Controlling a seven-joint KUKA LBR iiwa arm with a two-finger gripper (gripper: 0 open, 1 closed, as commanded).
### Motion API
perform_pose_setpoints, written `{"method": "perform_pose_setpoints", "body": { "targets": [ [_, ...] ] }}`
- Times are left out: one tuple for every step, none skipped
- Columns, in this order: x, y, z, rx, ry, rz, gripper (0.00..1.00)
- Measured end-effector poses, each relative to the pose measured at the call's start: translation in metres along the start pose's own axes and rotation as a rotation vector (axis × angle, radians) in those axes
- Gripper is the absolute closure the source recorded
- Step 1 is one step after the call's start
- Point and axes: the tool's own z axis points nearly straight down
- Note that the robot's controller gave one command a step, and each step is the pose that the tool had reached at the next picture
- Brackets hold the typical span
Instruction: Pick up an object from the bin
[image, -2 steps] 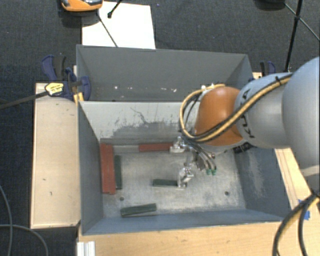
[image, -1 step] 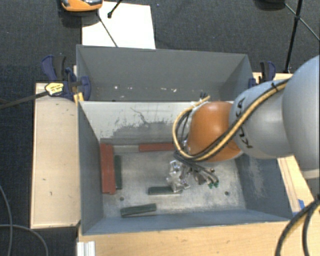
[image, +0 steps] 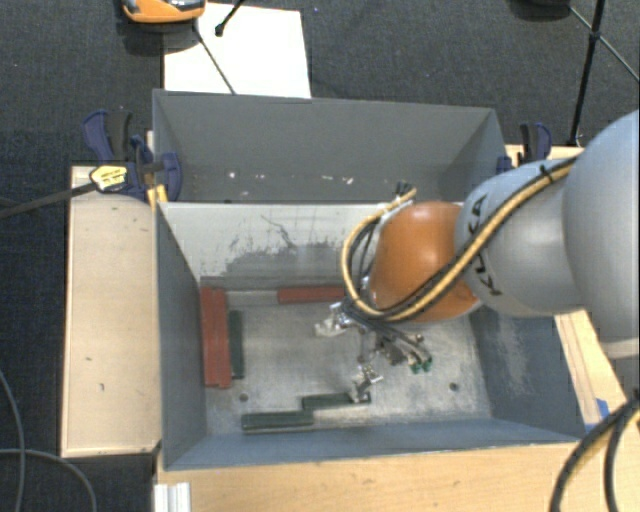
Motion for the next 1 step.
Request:
{"method": "perform_pose_setpoints", "body": {
  "targets": [
    [0.0003,0.0000,0.0001,0.000,0.001,0.000,0.00]
  ]
}}
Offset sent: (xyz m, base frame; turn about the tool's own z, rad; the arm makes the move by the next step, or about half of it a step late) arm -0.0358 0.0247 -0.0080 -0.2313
